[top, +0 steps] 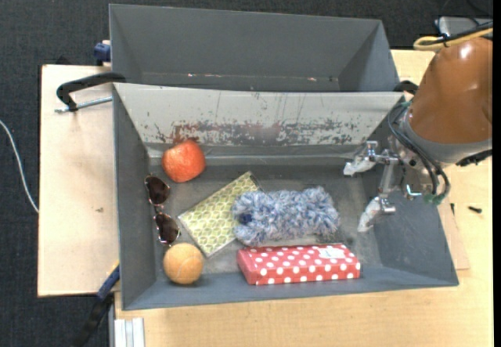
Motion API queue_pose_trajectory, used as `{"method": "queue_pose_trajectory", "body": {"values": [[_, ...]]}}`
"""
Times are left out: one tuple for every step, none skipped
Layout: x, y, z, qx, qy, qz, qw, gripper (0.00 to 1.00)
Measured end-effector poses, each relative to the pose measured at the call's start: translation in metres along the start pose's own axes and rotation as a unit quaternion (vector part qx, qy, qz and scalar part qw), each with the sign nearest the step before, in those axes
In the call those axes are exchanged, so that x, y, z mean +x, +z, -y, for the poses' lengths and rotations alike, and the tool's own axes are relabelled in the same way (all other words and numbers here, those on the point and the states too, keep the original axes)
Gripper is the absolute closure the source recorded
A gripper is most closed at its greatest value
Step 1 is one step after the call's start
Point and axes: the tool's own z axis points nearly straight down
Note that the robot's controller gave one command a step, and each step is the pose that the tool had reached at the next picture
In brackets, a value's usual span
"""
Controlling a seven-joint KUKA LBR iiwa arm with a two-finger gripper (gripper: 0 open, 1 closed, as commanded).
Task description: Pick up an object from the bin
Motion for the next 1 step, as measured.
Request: {"method": "queue_pose_trajectory", "body": {"values": [[-0.0017,-0.0044,-0.0003,0.001,-0.001,0.0044,1.0,0.0]]}}
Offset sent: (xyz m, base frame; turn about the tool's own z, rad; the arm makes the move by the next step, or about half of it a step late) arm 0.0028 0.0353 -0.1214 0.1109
